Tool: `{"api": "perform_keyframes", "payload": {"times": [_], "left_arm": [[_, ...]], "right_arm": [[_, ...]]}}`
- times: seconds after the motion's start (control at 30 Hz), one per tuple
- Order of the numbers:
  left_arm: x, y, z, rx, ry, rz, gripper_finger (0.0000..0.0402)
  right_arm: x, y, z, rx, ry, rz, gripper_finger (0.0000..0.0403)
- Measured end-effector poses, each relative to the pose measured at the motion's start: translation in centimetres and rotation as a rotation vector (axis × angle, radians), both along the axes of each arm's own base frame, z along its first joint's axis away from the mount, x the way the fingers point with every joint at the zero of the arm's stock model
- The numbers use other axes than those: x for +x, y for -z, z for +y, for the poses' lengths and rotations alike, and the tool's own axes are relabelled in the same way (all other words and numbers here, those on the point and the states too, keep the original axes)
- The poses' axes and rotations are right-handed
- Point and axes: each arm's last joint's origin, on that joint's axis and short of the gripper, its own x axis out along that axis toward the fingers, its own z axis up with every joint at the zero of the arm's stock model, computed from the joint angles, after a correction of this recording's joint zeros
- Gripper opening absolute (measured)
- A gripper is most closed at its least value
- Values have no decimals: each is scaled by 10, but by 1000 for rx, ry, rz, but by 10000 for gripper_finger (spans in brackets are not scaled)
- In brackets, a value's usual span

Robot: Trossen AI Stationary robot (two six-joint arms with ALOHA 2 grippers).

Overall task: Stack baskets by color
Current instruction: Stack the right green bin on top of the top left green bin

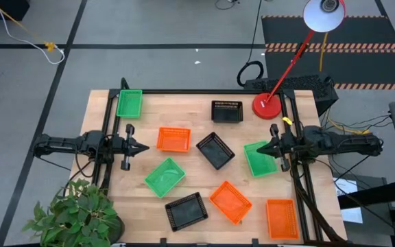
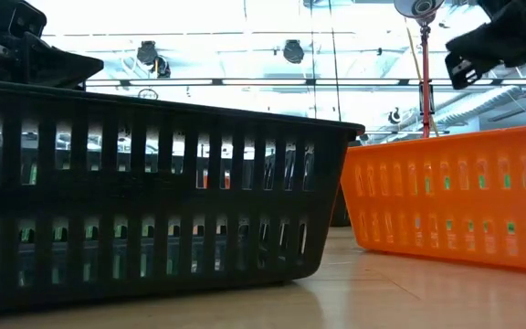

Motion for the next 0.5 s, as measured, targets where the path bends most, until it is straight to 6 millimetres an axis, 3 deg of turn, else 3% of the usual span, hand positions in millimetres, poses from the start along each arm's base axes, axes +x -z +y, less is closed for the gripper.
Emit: {"api": "perform_keyframes", "payload": {"times": [0.1, 0.27, 0.5], "left_arm": [[0, 0, 0, 0, 0, 2, 10], [0, 0, 0, 0, 0, -3, 10], [0, 0, 0, 0, 0, 0, 10]], "right_arm": [[3, -16, 2, 0, 22, 111, 0], [13, -21, 7, -1, 44, 378, 11], [27, -6, 18, 73, 53, 643, 57]]}}
